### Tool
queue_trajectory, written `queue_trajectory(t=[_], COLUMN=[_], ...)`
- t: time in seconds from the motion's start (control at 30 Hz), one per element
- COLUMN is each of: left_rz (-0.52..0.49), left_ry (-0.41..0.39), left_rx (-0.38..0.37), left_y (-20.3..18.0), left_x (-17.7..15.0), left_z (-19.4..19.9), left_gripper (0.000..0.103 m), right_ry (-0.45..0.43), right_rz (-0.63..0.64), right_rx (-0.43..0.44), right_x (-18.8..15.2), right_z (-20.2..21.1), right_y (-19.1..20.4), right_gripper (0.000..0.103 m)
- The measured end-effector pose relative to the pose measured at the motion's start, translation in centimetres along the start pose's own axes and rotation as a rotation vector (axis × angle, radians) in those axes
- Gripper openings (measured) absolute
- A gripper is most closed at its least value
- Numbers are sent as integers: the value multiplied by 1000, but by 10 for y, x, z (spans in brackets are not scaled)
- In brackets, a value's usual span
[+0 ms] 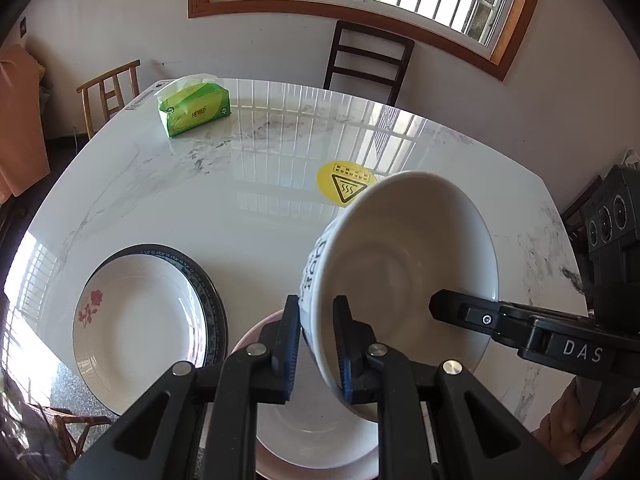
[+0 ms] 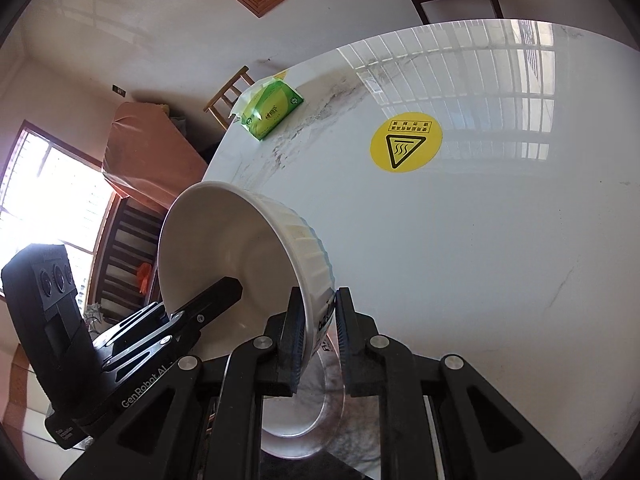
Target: Organize plates and bowls
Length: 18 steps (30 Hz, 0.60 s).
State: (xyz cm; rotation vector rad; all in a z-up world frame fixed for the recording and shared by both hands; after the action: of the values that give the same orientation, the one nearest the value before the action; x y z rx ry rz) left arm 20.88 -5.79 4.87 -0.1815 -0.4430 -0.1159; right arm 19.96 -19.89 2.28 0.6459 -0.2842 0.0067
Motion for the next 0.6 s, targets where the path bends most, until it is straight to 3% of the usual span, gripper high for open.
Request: queue_trajectory(t=[0.6], left_rz=[12], left_ry=[22], left_rx=[7], left_y=[11], left_x=[-51], left_z=[22], left_gripper=[17], right_ry=[35], right_rz=[29], right_rx=[-15], right_x=[-45], right_z=[-5], right_y=[22], right_gripper=[15])
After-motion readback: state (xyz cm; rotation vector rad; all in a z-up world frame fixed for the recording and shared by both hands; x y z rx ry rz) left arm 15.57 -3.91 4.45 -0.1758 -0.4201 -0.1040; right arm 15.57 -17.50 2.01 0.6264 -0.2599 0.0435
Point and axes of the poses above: each gripper's, at about its wrist camera, not at the fingertips, and z roughly against the way its jaws point, y to its left, x to its top, the point moved 6 cm from there along -z, roughly the way its jaws point, and after that the axes turned 5 degrees about y, right-handed, at the moved point
